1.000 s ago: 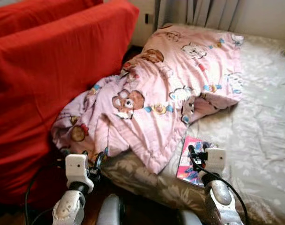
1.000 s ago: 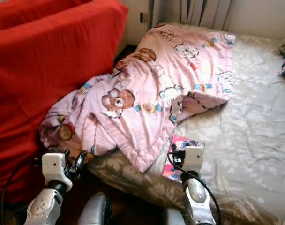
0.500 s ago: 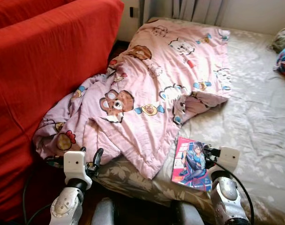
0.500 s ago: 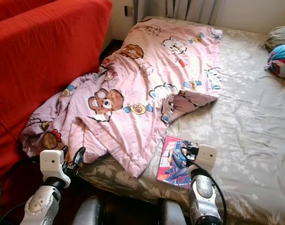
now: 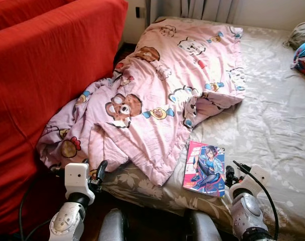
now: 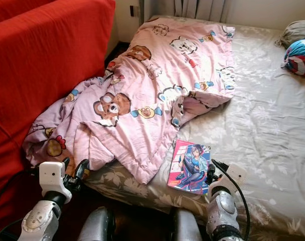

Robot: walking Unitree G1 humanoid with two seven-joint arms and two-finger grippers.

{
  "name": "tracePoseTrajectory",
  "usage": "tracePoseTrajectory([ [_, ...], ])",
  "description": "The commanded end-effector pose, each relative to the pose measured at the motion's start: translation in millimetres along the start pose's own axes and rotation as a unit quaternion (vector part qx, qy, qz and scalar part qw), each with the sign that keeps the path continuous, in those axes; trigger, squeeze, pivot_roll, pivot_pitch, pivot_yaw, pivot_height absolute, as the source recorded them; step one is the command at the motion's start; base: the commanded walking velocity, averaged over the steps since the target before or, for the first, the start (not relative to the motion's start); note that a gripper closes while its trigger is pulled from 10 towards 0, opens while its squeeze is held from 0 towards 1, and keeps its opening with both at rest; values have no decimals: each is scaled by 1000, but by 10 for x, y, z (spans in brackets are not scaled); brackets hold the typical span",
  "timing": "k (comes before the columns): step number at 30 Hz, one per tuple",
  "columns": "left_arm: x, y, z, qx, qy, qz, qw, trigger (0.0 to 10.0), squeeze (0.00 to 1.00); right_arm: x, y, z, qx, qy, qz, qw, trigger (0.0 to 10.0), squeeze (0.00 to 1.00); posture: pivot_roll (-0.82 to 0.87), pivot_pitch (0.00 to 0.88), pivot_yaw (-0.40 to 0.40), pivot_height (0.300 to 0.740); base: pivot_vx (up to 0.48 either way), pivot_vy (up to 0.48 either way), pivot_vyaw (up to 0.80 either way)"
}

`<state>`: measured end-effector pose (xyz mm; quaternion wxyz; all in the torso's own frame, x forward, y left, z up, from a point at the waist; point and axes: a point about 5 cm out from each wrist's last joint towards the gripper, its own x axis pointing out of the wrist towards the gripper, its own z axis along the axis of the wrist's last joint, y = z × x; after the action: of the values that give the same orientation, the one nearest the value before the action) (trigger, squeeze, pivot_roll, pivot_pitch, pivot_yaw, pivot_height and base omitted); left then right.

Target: Clean up the room

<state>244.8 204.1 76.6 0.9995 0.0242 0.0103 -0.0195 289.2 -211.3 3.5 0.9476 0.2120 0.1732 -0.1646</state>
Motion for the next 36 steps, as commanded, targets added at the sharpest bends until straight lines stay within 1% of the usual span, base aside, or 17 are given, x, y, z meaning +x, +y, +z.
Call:
tracePoseTrajectory([
  [1, -42, 68, 4, 8, 7, 2, 1000, 10000, 0, -23, -13, -100, 2, 25, 10, 1000, 10000, 443, 148, 210, 23, 620, 0, 0, 0],
  [2, -41, 80, 14, 12, 7, 0, 1000, 10000, 0, -29, -32, -118, -3, 31, 9, 999, 10000, 0, 157, 213, 31, 620, 0, 0, 0],
  [4, -43, 100, 32, 19, 8, -1, 1000, 10000, 0, -38, -78, -139, -3, 37, -1, 999, 10000, 0, 163, 217, 44, 620, 0, 0, 0],
  [5, -39, 122, 54, 23, 7, -1, 1000, 10000, 0, -42, -119, -143, 11, 37, -12, 999, 10000, 0, 167, 224, 54, 620, 0, 0, 0],
  [8, -32, 160, 63, 29, 12, -2, 1000, 10000, 0, -49, -142, -148, 34, 34, -16, 999, 10000, 0, 167, 238, 73, 620, 0, 0, 0],
  [13, -59, 167, 89, 37, 17, -11, 999, 10000, 0, -64, -219, -142, 62, 25, -19, 998, 10000, 0, 178, 275, 108, 620, 0, 0, 0],
  [18, -92, 180, 104, 41, 23, -16, 999, 10000, 0, -70, -228, -132, 83, 15, -8, 996, 10000, 0, 183, 297, 120, 620, 0, 0, 0],
  [22, -124, 226, 108, 46, 28, -13, 998, 10000, 0, -72, -199, -135, 96, 12, 16, 995, 10000, 0, 190, 306, 129, 620, 0, 0, 0],
  [26, -112, 222, 134, 49, 29, -17, 998, 10000, 0, -71, -201, -137, 97, 15, 19, 995, 10000, 0, 192, 306, 133, 620, 0, 0, 0],
  [28, -103, 219, 143, 49, 28, -18, 998, 10000, 0, -69, -195, -136, 110, 14, 22, 994, 10000, 0, 192, 305, 135, 620, 0, 0, 0],
  [29, -96, 217, 148, 50, 27, -19, 998, 10000, 0, -71, -191, -145, 133, 15, 28, 991, 10000, 0, 193, 305, 137, 620, 0, 0, 0],
  [30, -94, 215, 151, 52, 27, -21, 998, 10000, 0, -75, -196, -153, 144, 16, 29, 989, 10000, 0, 193, 305, 137, 620, 0, 0, 0],
  [31, -90, 209, 159, 55, 27, -24, 998, 10000, 0, -88, -217, -181, 182, 18, 31, 983, 10000, 0, 196, 303, 141, 620, 0, 0, 0],
  [32, -89, 207, 163, 55, 26, -25, 998, 10000, 0, -96, -228, -198, 207, 20, 33, 977, 10000, 0, 196, 303, 141, 620, 0, 0, 0],
  [34, -87, 201, 173, 56, 25, -27, 998, 10000, 0, -119, -255, -240, 246, 25, 38, 968, 10000, 0, 199, 301, 144, 620, 0, 0, 0],
  [35, -86, 200, 179, 57, 25, -28, 998, 10000, 0, -133, -268, -265, 259, 28, 41, 965, 10000, 0, 202, 301, 146, 620, 0, 0, 0],
  [36, -86, 200, 179, 57, 25, -28, 998, 10000, 0, -133, -268, -265, 259, 28, 41, 965, 10000, 0, 202, 301, 146, 620, 0, 0, 0],
])
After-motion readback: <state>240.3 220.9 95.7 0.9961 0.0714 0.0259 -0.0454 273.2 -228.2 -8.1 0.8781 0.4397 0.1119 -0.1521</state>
